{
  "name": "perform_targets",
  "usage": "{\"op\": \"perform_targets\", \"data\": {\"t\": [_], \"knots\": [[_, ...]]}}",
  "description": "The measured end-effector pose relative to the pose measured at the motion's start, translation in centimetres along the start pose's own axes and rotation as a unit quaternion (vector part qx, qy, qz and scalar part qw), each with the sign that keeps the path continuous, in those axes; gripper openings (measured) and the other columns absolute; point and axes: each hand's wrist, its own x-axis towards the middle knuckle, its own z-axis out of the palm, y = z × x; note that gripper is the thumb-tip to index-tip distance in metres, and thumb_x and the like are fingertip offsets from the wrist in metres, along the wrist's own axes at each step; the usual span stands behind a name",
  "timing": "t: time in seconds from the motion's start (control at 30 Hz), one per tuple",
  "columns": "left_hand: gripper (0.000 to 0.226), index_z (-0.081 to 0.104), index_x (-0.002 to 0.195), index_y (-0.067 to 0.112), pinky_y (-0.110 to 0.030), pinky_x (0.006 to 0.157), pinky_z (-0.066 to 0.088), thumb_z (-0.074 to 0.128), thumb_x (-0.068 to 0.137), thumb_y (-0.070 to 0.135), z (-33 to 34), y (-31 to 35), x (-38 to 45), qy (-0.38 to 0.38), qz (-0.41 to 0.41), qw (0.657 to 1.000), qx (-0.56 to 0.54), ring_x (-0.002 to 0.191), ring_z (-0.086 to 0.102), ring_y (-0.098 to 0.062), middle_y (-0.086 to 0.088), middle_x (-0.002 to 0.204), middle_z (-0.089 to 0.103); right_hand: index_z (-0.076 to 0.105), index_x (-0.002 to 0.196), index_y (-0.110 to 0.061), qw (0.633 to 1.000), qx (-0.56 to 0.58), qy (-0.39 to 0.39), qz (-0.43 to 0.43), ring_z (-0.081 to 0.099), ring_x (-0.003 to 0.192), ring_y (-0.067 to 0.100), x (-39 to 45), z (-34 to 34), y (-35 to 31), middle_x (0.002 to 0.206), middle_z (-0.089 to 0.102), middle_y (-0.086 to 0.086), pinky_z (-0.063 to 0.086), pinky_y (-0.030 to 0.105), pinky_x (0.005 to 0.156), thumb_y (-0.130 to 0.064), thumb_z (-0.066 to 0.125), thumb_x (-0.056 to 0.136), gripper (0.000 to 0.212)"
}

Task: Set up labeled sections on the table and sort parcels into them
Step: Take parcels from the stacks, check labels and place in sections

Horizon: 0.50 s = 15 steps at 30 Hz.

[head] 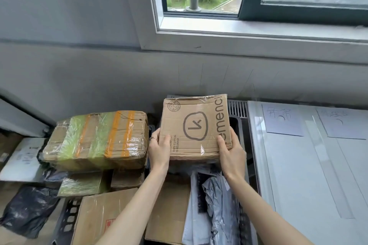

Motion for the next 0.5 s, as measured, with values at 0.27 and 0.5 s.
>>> {"op": "perform_targets", "data": {"t": [0.27,0.5], "knots": [[0.041,0.048,0.140,0.026,-0.029,0.103,0.040,0.051,0.100,0.031,-3.2,5.6,-4.7,-0.095,0.023,0.991,-0.093,0.116,0.057,-0.011,0.008,0.125,0.063,0.050,0.138,-0.035,1.000,0.020,0.003,-0.010,0.063,0.104,0.011,-1.5,-5.1,-5.4,0.116,0.067,-0.014,0.052,0.037,0.093,-0.045,0.058,0.092,0.048],[0.023,0.055,0.115,0.028,-0.023,0.094,0.039,0.060,0.094,0.035,-4.6,10.3,-10.0,-0.092,0.034,0.989,-0.115,0.100,0.057,0.003,0.020,0.104,0.062,0.058,0.131,-0.026,0.997,0.053,-0.024,-0.042,0.063,0.103,0.015,-3.8,-10.9,-9.5,0.111,0.069,-0.007,0.047,0.029,0.085,-0.038,0.059,0.093,0.040]]}}
